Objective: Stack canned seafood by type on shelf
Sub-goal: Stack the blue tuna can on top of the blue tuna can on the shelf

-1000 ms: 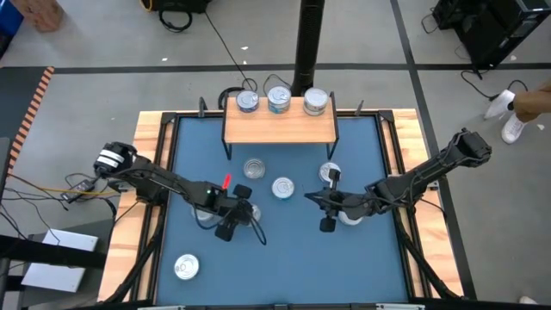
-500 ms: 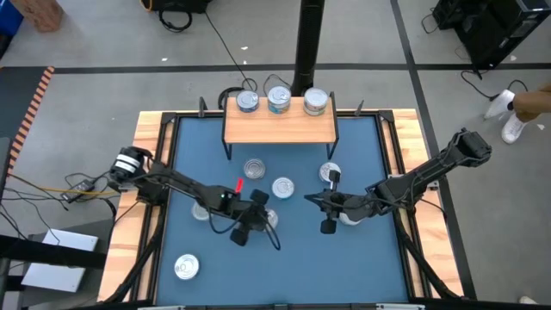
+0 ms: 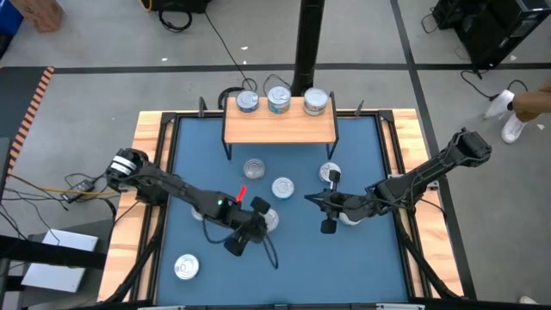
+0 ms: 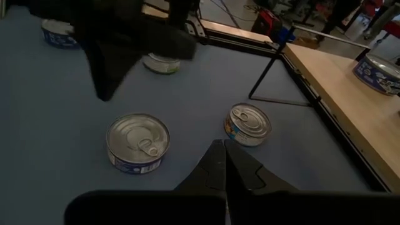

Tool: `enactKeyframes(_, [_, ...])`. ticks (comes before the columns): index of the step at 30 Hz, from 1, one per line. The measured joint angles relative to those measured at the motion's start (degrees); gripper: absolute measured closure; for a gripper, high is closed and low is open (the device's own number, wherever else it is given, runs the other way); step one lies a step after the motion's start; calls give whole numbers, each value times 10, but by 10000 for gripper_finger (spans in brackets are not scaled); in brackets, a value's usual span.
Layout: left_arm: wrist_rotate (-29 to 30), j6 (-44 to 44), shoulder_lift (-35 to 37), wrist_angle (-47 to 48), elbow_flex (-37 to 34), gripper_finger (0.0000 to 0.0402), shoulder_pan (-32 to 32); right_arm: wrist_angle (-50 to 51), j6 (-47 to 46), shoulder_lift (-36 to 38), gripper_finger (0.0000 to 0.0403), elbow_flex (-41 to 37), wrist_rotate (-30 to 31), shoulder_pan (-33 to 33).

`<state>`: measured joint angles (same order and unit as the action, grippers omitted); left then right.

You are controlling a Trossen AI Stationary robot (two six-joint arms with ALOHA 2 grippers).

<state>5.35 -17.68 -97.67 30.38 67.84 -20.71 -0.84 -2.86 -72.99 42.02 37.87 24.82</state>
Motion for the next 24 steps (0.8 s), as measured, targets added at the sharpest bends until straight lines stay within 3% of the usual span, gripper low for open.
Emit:
enactKeyframes(4, [68, -11, 0, 1, -13, 331, -34, 12, -10, 0, 402, 0, 0, 0])
enactKeyframes(8, [127, -20, 0, -66, -58, 290, -52, 21, -26, -1, 402, 0, 0, 0])
enactKeyframes(15, [133, -42, 4, -178, -128, 252, -53, 9, -35, -52, 402, 0, 0, 6])
enactKeyframes(24, [143, -86, 2, -193, -130, 249, -52, -40, -52, -114, 402, 0, 0, 20])
